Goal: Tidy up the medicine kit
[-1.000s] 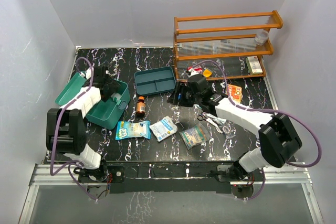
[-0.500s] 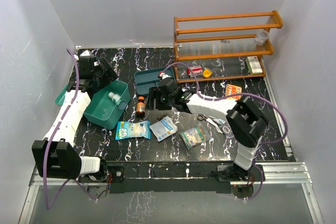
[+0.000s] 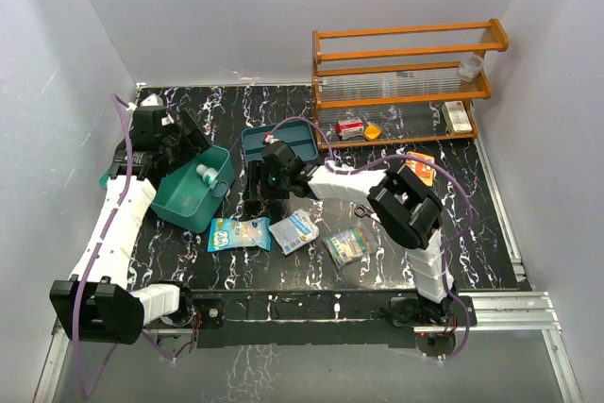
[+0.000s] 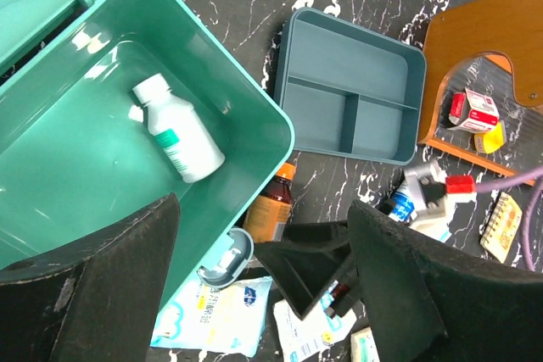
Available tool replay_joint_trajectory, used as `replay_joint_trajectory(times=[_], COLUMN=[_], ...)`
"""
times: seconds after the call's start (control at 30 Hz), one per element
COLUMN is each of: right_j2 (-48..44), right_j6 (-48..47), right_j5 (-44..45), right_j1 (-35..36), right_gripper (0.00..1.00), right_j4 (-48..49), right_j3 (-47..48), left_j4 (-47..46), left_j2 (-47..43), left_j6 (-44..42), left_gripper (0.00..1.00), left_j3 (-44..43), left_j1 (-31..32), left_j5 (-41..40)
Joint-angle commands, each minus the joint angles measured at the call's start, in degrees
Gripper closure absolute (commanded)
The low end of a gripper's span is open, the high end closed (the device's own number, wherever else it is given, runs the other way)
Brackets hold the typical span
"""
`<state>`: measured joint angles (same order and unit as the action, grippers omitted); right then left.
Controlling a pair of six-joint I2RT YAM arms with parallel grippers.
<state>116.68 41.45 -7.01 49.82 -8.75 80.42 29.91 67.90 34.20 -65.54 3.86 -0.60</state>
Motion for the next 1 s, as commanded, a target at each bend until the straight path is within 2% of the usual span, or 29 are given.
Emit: replay_joint_trajectory(times=[0.0, 0.17, 0.23, 0.3, 0.4, 0.67, 0.73, 0.83, 0.97], right_j2=[2.18, 3.58, 3.85, 3.84, 1.93, -9.63, -13.09, -18.22, -22.29], right_j6=[2.16, 3.58, 3.48, 3.06, 1.39, -6.77, -8.62, -11.36, -16.05], right_j5=[0.72, 3.09, 3.01, 1.95, 0.59, 1.65, 3.78, 7.68, 6.08], right_j1=[0.04, 0.09, 0.04, 0.03, 0.03, -0.14, -0.14, -0.12, -0.16], right_gripper=[0.38, 0.44, 0.51, 0.63, 0.71, 0.72, 0.71, 0.71, 0.69], right_j4=[2.05, 0.85, 0.93, 1.37, 3.86, 9.55, 9.34, 8.64, 8.49], right_j3=[4.23, 4.55, 4.33, 4.02, 2.45, -4.45, -5.84, -7.03, -5.91], left_j4=[0.40, -0.73, -1.21, -1.70, -2.29, -3.36, -5.48, -9.09, -15.11], left_j2=[-0.69, -0.09, 0.14, 0.21, 0.14, -0.13, -0.74, -2.67, -2.71], left_j6=[0.36, 1.29, 1.65, 2.05, 2.23, 2.38, 1.04, 0.73, 4.04], left_gripper=[0.21, 0.20, 0.19, 0.19, 0.19, 0.11, 0.07, 0.04, 0.04], left_j3=[-0.44, -0.13, 0.20, 0.62, 1.47, 2.33, 2.60, 3.62, 4.84], left_j1=[-0.17, -0.16, -0.12, -0.17, -0.17, -0.17, -0.17, -0.17, -0.17], left_j5=[3.21, 6.20, 7.44, 8.95, 11.10, 20.35, 24.06, 24.97, 32.33])
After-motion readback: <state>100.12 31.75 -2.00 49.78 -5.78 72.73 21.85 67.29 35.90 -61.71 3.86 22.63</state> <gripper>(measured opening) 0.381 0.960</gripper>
